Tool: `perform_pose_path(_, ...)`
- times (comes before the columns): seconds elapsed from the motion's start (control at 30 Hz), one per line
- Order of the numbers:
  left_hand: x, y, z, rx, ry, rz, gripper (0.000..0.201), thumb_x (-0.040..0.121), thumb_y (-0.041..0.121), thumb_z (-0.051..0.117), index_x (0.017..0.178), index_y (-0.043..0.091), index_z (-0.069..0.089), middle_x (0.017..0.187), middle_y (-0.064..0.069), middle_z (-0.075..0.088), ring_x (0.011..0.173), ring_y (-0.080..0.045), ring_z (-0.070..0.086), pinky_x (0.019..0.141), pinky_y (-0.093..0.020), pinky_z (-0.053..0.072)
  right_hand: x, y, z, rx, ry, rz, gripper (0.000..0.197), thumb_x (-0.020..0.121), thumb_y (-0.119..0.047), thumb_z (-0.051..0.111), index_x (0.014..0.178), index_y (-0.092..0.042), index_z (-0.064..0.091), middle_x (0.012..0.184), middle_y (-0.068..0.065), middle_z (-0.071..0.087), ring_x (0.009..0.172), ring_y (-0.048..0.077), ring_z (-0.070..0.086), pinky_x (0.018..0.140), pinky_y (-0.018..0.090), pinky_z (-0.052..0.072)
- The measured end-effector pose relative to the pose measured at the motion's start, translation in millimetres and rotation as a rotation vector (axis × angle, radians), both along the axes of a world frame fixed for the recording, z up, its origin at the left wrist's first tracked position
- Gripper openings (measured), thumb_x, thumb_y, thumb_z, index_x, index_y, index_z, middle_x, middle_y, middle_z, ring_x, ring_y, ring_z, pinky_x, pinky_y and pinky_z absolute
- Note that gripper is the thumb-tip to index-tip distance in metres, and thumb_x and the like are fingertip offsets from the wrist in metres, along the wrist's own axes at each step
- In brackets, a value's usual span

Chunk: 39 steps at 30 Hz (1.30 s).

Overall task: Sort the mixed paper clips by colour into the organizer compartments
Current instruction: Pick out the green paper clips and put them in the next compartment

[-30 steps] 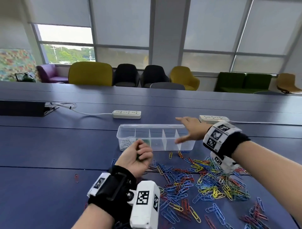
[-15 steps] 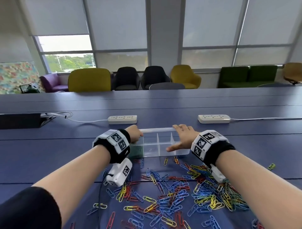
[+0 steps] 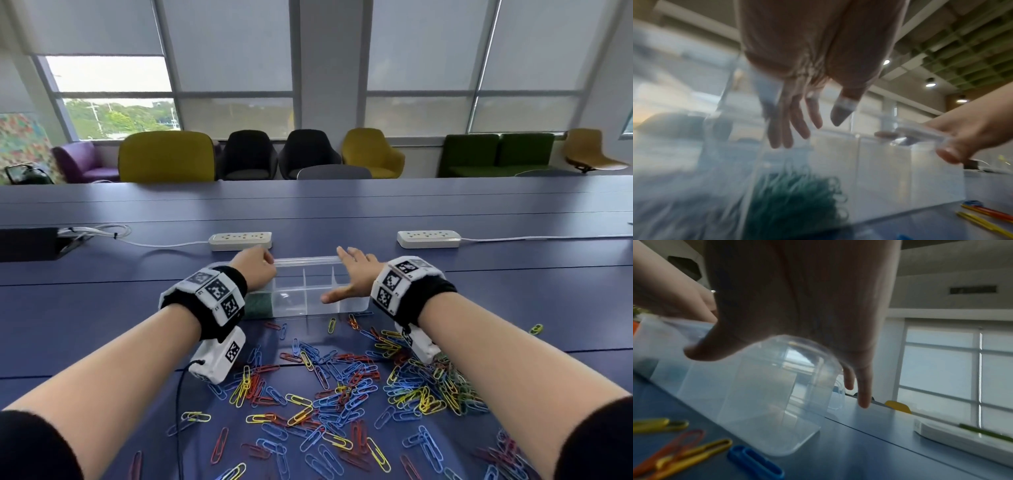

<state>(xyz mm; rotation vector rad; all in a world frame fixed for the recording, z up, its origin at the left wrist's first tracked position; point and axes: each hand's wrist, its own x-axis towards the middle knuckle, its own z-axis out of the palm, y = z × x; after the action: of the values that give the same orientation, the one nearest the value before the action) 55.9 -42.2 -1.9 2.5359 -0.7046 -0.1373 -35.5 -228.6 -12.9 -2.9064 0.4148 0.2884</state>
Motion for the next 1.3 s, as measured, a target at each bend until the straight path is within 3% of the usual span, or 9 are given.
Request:
perform_pose_path(0.13,-42.1,-5.4,24.5,-0.03,-0.404,-0.173,0.018,0.089,0.018,0.049,0.105,0.013,0.056,0.11,-0.006,0.054,0.104,-0.022,0.051,0.096,-0.035,0.041,-27.2,-17.6,28.0,0.182,-0.234,-0.049,0.095,0.076,-0.071,0.045,0.149,-0.017,0.016,0.157,0.008,0.013,0.143,0.027,0.019,0.116,0.044,0.019)
perform_pose_path(0.23,-91.8,-17.9,27.6,0.04,-0.342,-0.436,0.018,0.092,0.014,0.046,0.102,0.009,0.061,0.104,-0.004,0.058,0.095,-0.019,0.054,0.091,-0.025,0.041,-72.4,-31.0,47.4,0.05,-0.287,0.026,0.045,0.096,-0.041,0.043,0.127,-0.009,0.05,0.129,0.009,0.053,0.11,0.019,0.051,0.092,0.026,0.036)
perform_pose_path(0.3,-119.6,-33.5,18.2,0.169,-0.242,-0.595,0.025,0.093,0.009,0.043,0.108,0.003,0.062,0.111,-0.009,0.06,0.103,-0.022,0.054,0.089,-0.022,0.037,-107.9,-38.4,49.6,-0.068,-0.105,0.067,0.036,0.1,-0.032,0.038,0.122,-0.008,0.055,0.116,0.004,0.059,0.099,0.017,0.053,0.083,0.024,0.036)
perform_pose_path(0.5,-158.2,-81.3,-22.4,0.554,-0.09,-0.917,0.06,0.098,0.027,0.045,0.15,0.016,0.017,0.157,-0.006,0.011,0.144,-0.021,0.012,0.117,-0.035,0.015,-172.9,-55.1,6.8,-0.14,0.356,0.034,0.072,0.095,-0.046,0.043,0.151,-0.019,0.007,0.158,0.006,0.012,0.144,0.019,0.018,0.116,0.029,0.017)
perform_pose_path(0.8,-151.9,-37.2,-25.9,0.818,0.014,-0.886,0.062,0.095,0.049,0.042,0.143,0.053,0.003,0.157,0.005,-0.019,0.145,-0.026,-0.013,0.116,-0.054,0.008,-180.5,-32.1,-13.3,-0.096,0.386,0.136,0.081,0.089,-0.061,0.042,0.15,-0.033,-0.003,0.159,-0.002,-0.007,0.147,0.023,0.004,0.118,0.046,0.015)
perform_pose_path(0.9,-146.7,-12.9,-18.4,0.668,0.116,-0.863,0.058,0.096,0.03,0.047,0.142,0.053,0.02,0.158,0.007,-0.007,0.146,-0.018,-0.001,0.119,-0.043,0.008,-182.9,-27.3,-8.5,-0.062,0.278,0.19,0.073,0.091,-0.057,0.043,0.15,-0.026,0.013,0.158,-0.002,0.012,0.144,0.018,0.018,0.116,0.037,0.02)
perform_pose_path(1.03,-130.3,-10.2,-10.0,0.37,-0.013,-0.694,0.048,0.089,0.003,0.042,0.13,0.026,0.051,0.141,0.003,0.045,0.125,-0.012,0.044,0.11,-0.027,0.031,-172.1,-36.5,2.8,-0.038,0.064,0.152,0.045,0.093,-0.043,0.05,0.132,-0.02,0.047,0.13,0.002,0.051,0.118,0.016,0.049,0.097,0.025,0.037)
perform_pose_path(1.17,-119.2,-33.7,-11.5,0.326,-0.087,-0.609,0.03,0.09,0.012,0.054,0.119,0.015,0.06,0.12,0.0,0.061,0.103,-0.014,0.056,0.086,-0.015,0.039,-153.9,-43.2,1.4,0.01,0.059,0.125,0.029,0.089,-0.031,0.062,0.113,-0.016,0.062,0.108,-0.001,0.064,0.093,0.012,0.055,0.083,0.022,0.041)
perform_pose_path(1.3,-120.0,-53.3,-20.7,0.395,-0.043,-0.629,0.03,0.086,0.024,0.066,0.113,0.011,0.063,0.112,-0.005,0.066,0.101,-0.017,0.061,0.078,-0.017,0.04,-144.2,-45.8,-3.3,0.059,0.114,0.122,0.016,0.083,-0.028,0.069,0.095,-0.018,0.064,0.073,-0.016,0.054,0.076,0.007,0.053,0.074,0.022,0.042)
